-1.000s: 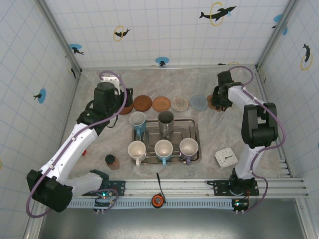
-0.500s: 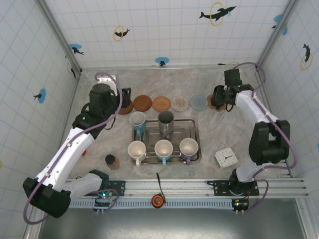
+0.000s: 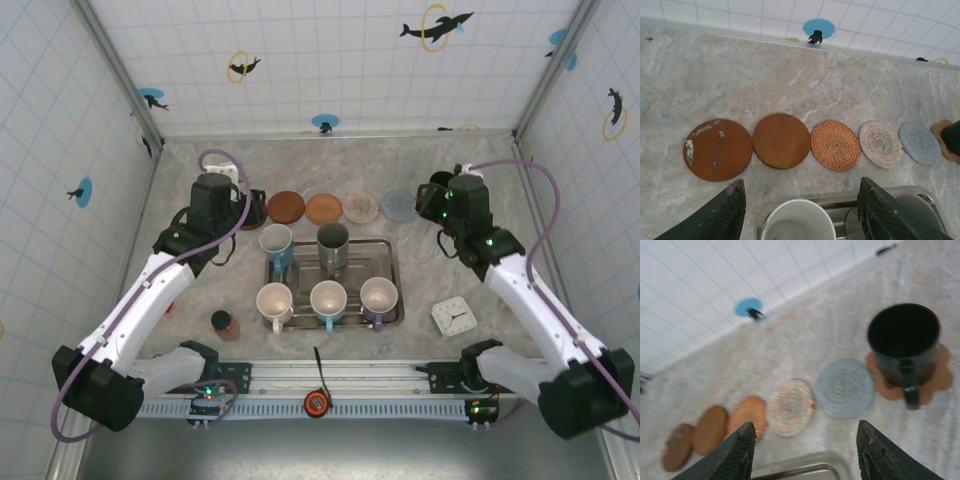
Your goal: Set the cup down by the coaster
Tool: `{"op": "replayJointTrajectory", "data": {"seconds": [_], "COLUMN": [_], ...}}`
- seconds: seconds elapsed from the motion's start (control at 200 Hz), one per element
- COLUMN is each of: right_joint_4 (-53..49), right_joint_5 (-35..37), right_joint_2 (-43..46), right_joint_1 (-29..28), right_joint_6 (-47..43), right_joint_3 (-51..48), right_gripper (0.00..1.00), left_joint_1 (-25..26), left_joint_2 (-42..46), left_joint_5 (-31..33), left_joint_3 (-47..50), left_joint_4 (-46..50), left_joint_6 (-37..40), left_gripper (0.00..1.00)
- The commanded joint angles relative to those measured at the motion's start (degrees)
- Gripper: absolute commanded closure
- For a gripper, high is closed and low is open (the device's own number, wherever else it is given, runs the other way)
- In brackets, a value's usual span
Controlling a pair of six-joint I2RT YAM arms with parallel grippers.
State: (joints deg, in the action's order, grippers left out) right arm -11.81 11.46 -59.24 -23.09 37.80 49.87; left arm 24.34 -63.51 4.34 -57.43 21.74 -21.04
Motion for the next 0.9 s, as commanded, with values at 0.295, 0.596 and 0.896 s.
{"op": "replayJointTrajectory", "data": {"seconds": [0.295, 0.596, 0.896], "right_joint_4": [9.9, 12.1, 13.0], "right_joint_5": [11.7, 10.7, 10.0], "right_joint_2": [11.8, 12.5, 13.1], "right_joint_1": [-7.6, -7.8, -7.8], "right_joint_6": [6.4, 6.8, 6.9], "right_joint_3": [-15.2, -19.4, -20.5], "right_gripper": [0.44, 0.44, 0.43], "left_joint_1": [1.9, 5.5, 7.3], "left_joint_2": [-0.1, -2.4, -2.9], "left_joint_5": [0.1, 2.2, -1.1], "left_joint_3": [6.4, 7.1, 8.5], "left_joint_4": [5.9, 14.5, 13.9], "left_joint_6": [-4.4, -6.4, -6.1], "left_gripper": [0.41, 0.4, 0.39]}}
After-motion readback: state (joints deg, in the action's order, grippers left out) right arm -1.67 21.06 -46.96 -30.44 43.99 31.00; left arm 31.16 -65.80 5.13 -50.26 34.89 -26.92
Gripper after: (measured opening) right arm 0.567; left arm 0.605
